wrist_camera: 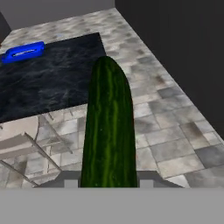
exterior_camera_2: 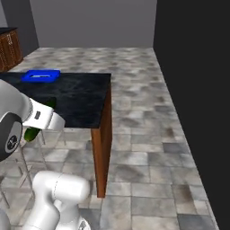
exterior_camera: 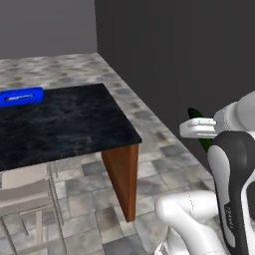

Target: Gather the cucumber and broccoli from the fridge and place them on a tray on the dining counter. Then gather the chicken drumstick and fish from the fridge and place them on the other tray.

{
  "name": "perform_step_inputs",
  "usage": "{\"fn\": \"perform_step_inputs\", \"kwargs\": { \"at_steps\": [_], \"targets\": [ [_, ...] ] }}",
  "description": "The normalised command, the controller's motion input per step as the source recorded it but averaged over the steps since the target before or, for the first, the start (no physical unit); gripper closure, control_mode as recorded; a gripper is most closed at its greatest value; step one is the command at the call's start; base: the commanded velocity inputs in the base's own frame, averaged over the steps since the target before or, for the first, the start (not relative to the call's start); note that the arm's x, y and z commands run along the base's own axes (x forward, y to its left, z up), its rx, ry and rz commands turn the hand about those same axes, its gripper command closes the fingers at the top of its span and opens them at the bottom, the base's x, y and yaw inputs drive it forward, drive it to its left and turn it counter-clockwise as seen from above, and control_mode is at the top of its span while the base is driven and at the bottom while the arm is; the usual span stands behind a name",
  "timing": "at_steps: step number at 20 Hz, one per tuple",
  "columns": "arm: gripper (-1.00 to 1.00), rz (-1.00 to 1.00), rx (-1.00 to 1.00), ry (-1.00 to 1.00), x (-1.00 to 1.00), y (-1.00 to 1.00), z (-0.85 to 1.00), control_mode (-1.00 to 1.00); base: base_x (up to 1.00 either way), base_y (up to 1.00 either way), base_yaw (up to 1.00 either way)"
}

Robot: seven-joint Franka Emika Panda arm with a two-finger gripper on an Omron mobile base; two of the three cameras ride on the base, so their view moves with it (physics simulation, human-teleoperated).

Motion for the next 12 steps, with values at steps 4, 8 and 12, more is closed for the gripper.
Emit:
{"fn": "perform_step_inputs", "kwargs": {
  "at_steps": [4,8,12],
  "targets": [
    [1.00,0.00,0.00,0.00,0.00,0.00,0.00,1.00,0.82,-0.89,0.16],
    [1.00,0.00,0.00,0.00,0.00,0.00,0.00,1.00,0.78,-0.78,0.21],
    [1.00,0.00,0.00,0.00,0.00,0.00,0.00,1.00,0.76,-0.67,0.28]
  ]
}}
